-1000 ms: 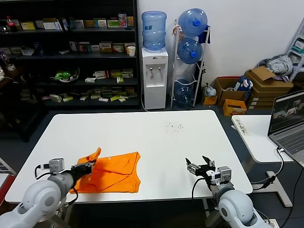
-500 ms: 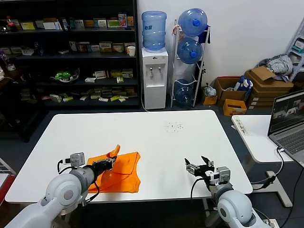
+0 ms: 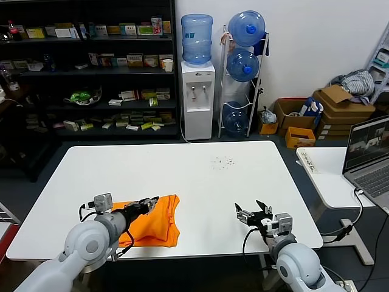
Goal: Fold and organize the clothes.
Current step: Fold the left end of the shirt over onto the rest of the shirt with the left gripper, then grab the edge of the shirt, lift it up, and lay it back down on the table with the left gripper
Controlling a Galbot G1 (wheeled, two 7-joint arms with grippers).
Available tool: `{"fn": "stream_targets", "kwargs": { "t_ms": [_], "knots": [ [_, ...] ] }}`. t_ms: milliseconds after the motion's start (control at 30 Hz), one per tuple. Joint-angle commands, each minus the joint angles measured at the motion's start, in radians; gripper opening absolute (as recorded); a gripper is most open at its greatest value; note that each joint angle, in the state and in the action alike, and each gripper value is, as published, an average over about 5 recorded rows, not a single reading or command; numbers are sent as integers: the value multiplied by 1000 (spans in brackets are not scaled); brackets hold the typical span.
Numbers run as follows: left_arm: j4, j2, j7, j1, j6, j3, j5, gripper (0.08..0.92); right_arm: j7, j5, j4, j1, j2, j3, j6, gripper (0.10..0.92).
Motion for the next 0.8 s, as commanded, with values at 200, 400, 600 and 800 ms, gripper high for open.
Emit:
{"fn": "stream_targets", "kwargs": {
  "t_ms": [200,400,600,800],
  "knots": [
    [178,228,388,326,-31,-308,169,713,-11,2,-2,-1,-3,-3,9,823],
    [305,210,521,309,-50,-278,238,817,-10,1,0,-4,4,-5,8,823],
    [361,191,546,250,-41,-229,266,822,-8,1,8,-13,2,4,6,823],
    [400,182,556,206,-41,-203,272,823,-9,1,3,-16,8,4,5,823]
  ]
}}
